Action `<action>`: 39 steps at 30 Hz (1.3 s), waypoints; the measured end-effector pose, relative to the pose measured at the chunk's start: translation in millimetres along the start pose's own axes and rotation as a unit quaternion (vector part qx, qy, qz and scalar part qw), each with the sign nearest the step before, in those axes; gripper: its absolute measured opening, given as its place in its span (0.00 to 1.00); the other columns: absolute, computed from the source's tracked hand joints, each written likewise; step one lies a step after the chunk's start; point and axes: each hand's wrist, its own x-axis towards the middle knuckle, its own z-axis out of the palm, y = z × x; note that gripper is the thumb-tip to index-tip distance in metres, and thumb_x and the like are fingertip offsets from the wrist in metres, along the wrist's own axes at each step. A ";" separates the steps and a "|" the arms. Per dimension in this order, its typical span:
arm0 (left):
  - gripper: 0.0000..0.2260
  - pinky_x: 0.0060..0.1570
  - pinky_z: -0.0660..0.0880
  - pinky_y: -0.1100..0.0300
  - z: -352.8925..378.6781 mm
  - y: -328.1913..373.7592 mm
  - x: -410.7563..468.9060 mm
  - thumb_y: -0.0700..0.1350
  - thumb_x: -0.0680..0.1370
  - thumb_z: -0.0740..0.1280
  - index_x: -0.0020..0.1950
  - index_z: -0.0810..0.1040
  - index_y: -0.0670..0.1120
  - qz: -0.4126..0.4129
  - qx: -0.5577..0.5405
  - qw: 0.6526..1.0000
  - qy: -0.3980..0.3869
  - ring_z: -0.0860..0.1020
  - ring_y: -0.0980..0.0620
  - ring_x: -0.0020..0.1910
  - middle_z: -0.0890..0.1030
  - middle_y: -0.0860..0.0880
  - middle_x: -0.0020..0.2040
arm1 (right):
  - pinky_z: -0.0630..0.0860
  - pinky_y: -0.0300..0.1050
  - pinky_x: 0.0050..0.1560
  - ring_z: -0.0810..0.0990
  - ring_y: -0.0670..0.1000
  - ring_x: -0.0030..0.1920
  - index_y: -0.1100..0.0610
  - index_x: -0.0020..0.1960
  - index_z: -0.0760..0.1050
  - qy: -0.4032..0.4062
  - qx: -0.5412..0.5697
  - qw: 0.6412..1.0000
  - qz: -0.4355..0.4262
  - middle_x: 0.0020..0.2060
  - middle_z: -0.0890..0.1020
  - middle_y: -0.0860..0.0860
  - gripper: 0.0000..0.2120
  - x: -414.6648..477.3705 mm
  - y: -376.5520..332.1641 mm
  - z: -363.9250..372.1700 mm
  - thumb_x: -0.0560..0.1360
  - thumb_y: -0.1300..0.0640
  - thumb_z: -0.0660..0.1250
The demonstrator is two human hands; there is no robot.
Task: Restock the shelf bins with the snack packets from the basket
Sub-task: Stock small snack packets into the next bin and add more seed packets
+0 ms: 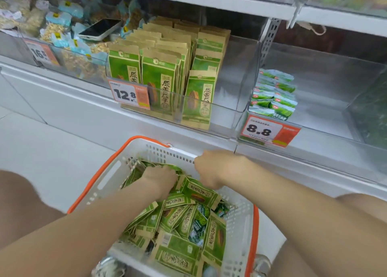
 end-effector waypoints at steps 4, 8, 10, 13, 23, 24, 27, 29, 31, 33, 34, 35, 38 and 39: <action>0.33 0.66 0.77 0.47 30.9 -13.3 33.5 0.39 0.80 0.69 0.82 0.56 0.43 0.035 -0.059 0.997 0.018 0.74 0.40 0.71 0.69 0.41 0.76 | 0.68 0.44 0.31 0.73 0.51 0.34 0.56 0.45 0.69 -0.015 0.014 1.000 -0.006 0.39 0.71 0.52 0.07 0.9 5.2 4.1 0.82 0.61 0.60; 0.32 0.59 0.80 0.49 41.0 -16.5 47.9 0.45 0.81 0.70 0.81 0.57 0.43 0.023 -0.077 0.997 0.012 0.79 0.41 0.63 0.77 0.42 0.68 | 0.68 0.44 0.31 0.73 0.52 0.35 0.56 0.50 0.71 -0.007 0.025 1.000 -0.007 0.39 0.71 0.52 0.03 0.9 7.6 5.1 0.82 0.59 0.60; 0.24 0.57 0.80 0.48 39.8 -11.3 48.4 0.45 0.81 0.70 0.74 0.67 0.42 0.012 -0.044 0.999 0.020 0.80 0.42 0.62 0.78 0.44 0.66 | 0.68 0.44 0.30 0.72 0.51 0.34 0.56 0.51 0.70 -0.001 0.024 1.000 -0.006 0.39 0.69 0.51 0.02 -0.1 7.7 4.7 0.83 0.57 0.61; 0.13 0.51 0.78 0.51 33.2 1.0 44.7 0.39 0.81 0.69 0.65 0.79 0.45 -0.005 0.045 0.999 0.009 0.83 0.44 0.57 0.82 0.47 0.59 | 0.67 0.43 0.30 0.73 0.51 0.34 0.55 0.52 0.70 -0.001 0.029 1.000 -0.009 0.39 0.69 0.51 0.02 -0.5 7.0 5.3 0.83 0.57 0.61; 0.02 0.51 0.79 0.49 -30.5 -7.4 30.2 0.43 0.83 0.64 0.50 0.74 0.48 -0.016 -0.123 0.989 0.084 0.81 0.43 0.53 0.79 0.44 0.59 | 0.72 0.46 0.37 0.74 0.53 0.36 0.54 0.39 0.65 0.018 0.054 0.998 0.019 0.39 0.70 0.53 0.14 -6.8 27.4 -4.0 0.83 0.59 0.62; 0.09 0.49 0.78 0.49 -41.2 -11.1 26.7 0.44 0.83 0.66 0.44 0.71 0.48 -0.003 -0.168 0.981 0.092 0.80 0.43 0.49 0.81 0.44 0.54 | 0.72 0.46 0.37 0.74 0.53 0.35 0.55 0.41 0.67 0.031 0.061 0.997 0.023 0.39 0.70 0.53 0.12 -8.0 31.4 -6.0 0.83 0.58 0.62; 0.15 0.41 0.75 0.54 -72.5 -19.4 -4.0 0.47 0.82 0.70 0.38 0.72 0.47 0.039 -0.325 0.941 0.088 0.77 0.46 0.39 0.78 0.48 0.37 | 0.73 0.47 0.39 0.77 0.58 0.42 0.57 0.47 0.68 0.053 0.082 0.995 0.031 0.39 0.68 0.52 0.09 -15.6 39.7 -13.3 0.85 0.55 0.60; 0.12 0.42 0.79 0.53 -90.2 -23.2 -29.8 0.47 0.82 0.72 0.40 0.78 0.46 0.068 -0.441 0.892 0.068 0.81 0.50 0.37 0.81 0.50 0.34 | 0.73 0.49 0.43 0.77 0.59 0.47 0.55 0.51 0.66 0.061 0.092 0.993 0.037 0.40 0.65 0.51 0.09 -24.0 41.1 -18.0 0.85 0.50 0.61; 0.10 0.51 0.82 0.51 -104.1 -27.9 -54.0 0.47 0.83 0.71 0.42 0.81 0.47 0.093 -0.521 0.848 0.037 0.85 0.50 0.42 0.85 0.50 0.37 | 0.71 0.48 0.43 0.76 0.59 0.48 0.54 0.52 0.68 0.091 0.127 0.986 0.055 0.42 0.68 0.52 0.12 -33.2 40.2 -21.7 0.83 0.45 0.64; 0.10 0.57 0.82 0.47 -114.3 -33.4 -72.7 0.48 0.84 0.69 0.45 0.80 0.46 0.110 -0.564 0.818 0.028 0.86 0.45 0.46 0.87 0.47 0.43 | 0.68 0.47 0.38 0.76 0.58 0.47 0.53 0.50 0.70 0.145 0.186 0.969 0.077 0.44 0.71 0.53 0.14 -42.4 37.9 -25.9 0.82 0.43 0.66; 0.10 0.58 0.82 0.45 -118.3 -36.2 -79.0 0.48 0.85 0.67 0.49 0.80 0.43 0.115 -0.578 0.807 0.035 0.86 0.40 0.49 0.88 0.43 0.47 | 0.66 0.46 0.34 0.76 0.55 0.44 0.53 0.47 0.70 0.168 0.217 0.958 0.085 0.43 0.72 0.52 0.14 -47.6 36.4 -29.1 0.81 0.43 0.67; 0.11 0.57 0.83 0.43 -122.2 -38.4 -84.7 0.48 0.85 0.66 0.53 0.80 0.41 0.115 -0.592 0.796 0.048 0.86 0.38 0.51 0.87 0.41 0.50 | 0.66 0.46 0.32 0.76 0.52 0.41 0.53 0.45 0.70 0.191 0.246 0.946 0.089 0.42 0.74 0.52 0.16 -53.5 34.7 -33.2 0.80 0.42 0.68; 0.12 0.53 0.82 0.45 -127.9 -44.7 -94.9 0.47 0.87 0.63 0.59 0.81 0.40 0.127 -0.615 0.774 0.089 0.85 0.42 0.50 0.86 0.41 0.50 | 0.78 0.47 0.35 0.82 0.54 0.39 0.57 0.43 0.77 0.240 0.316 0.913 0.091 0.36 0.82 0.55 0.19 -65.6 34.7 -43.6 0.75 0.40 0.74; 0.12 0.55 0.81 0.43 -129.7 -46.2 -96.8 0.48 0.87 0.63 0.59 0.82 0.43 0.144 -0.607 0.774 0.105 0.85 0.41 0.51 0.86 0.41 0.52 | 0.80 0.47 0.38 0.83 0.54 0.39 0.58 0.44 0.80 0.246 0.327 0.908 0.092 0.36 0.84 0.56 0.21 -68.3 36.0 -45.5 0.73 0.39 0.76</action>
